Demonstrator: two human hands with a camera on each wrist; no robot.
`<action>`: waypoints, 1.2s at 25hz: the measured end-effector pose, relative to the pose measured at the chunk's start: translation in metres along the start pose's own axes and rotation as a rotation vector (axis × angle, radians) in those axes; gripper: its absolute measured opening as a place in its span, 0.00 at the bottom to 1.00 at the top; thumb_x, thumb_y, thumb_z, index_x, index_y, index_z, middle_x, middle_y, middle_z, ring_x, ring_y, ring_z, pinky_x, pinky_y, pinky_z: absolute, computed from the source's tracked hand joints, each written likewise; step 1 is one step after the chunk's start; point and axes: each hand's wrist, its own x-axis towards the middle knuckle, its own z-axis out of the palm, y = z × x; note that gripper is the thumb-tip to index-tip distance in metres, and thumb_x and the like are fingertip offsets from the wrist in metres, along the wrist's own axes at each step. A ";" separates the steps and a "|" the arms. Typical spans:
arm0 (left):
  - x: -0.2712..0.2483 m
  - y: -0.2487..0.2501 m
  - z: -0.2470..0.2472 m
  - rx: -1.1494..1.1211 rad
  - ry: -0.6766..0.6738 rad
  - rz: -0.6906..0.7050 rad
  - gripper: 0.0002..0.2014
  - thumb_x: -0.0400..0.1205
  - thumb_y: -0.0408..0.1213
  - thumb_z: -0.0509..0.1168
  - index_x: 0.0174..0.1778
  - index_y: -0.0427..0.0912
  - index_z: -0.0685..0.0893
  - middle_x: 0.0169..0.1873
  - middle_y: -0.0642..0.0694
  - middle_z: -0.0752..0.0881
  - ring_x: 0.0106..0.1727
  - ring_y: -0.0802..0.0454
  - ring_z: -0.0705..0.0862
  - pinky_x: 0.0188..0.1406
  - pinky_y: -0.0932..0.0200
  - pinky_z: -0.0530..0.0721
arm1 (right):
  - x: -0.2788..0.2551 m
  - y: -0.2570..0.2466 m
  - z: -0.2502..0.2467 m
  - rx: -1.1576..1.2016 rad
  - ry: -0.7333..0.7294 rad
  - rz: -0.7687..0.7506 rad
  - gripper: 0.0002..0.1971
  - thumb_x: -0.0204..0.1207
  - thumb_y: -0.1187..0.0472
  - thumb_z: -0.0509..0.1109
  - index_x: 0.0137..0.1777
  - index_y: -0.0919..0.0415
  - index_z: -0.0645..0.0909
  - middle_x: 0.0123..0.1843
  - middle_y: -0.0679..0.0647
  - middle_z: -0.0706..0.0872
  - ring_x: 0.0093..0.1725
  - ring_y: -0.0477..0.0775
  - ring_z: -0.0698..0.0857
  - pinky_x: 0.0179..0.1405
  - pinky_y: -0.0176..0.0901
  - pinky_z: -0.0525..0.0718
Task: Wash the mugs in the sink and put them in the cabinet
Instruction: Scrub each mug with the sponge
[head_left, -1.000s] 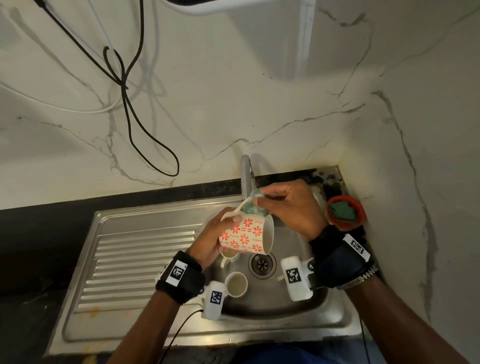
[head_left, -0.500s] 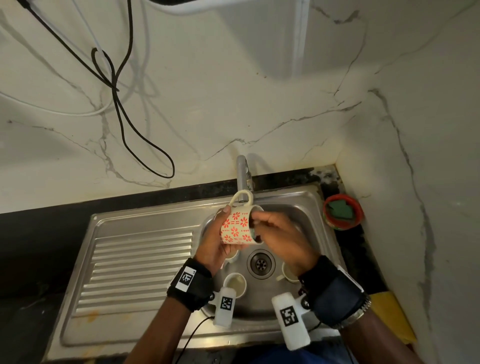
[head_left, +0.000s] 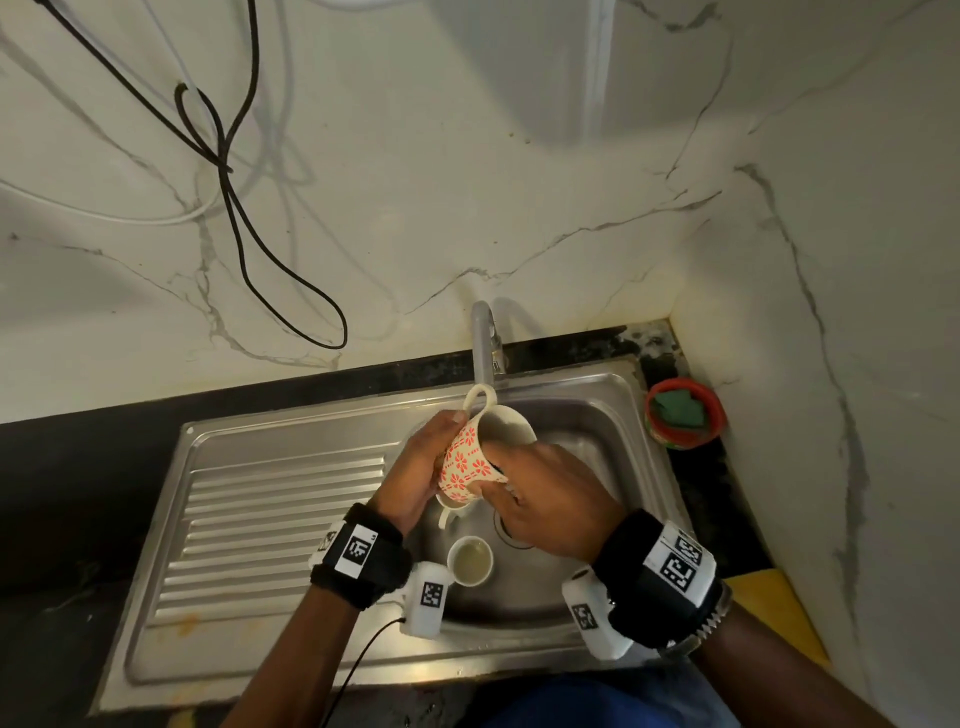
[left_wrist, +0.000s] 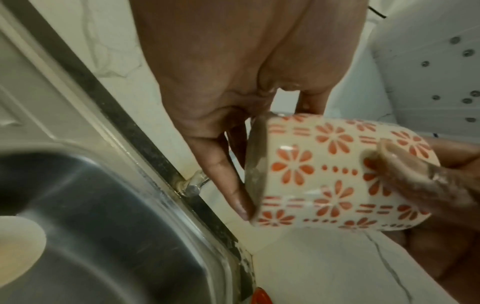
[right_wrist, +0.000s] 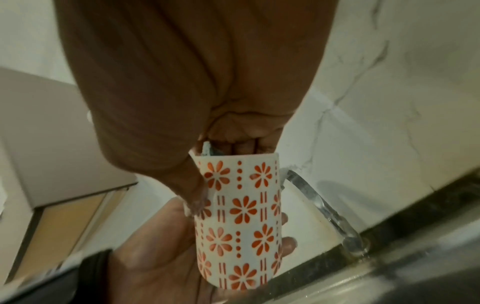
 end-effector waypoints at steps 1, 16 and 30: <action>0.001 0.005 0.002 0.002 -0.013 0.022 0.28 0.88 0.53 0.65 0.68 0.27 0.78 0.58 0.27 0.81 0.54 0.34 0.83 0.54 0.46 0.85 | 0.000 -0.008 0.000 -0.109 0.006 -0.043 0.16 0.82 0.56 0.65 0.68 0.58 0.80 0.56 0.58 0.92 0.49 0.62 0.91 0.42 0.51 0.88; 0.007 0.001 -0.015 0.007 -0.074 0.197 0.21 0.79 0.54 0.77 0.54 0.38 0.91 0.54 0.33 0.92 0.61 0.38 0.90 0.60 0.44 0.90 | 0.015 -0.059 0.014 -0.110 -0.142 -0.015 0.18 0.82 0.62 0.67 0.68 0.71 0.77 0.53 0.64 0.88 0.48 0.60 0.87 0.58 0.49 0.85; -0.003 -0.016 0.007 -0.371 0.079 -0.028 0.45 0.82 0.67 0.68 0.82 0.31 0.73 0.69 0.28 0.80 0.71 0.32 0.80 0.80 0.35 0.73 | 0.011 -0.052 0.011 -0.158 0.171 0.041 0.13 0.79 0.63 0.69 0.63 0.60 0.81 0.43 0.55 0.92 0.39 0.57 0.90 0.40 0.49 0.89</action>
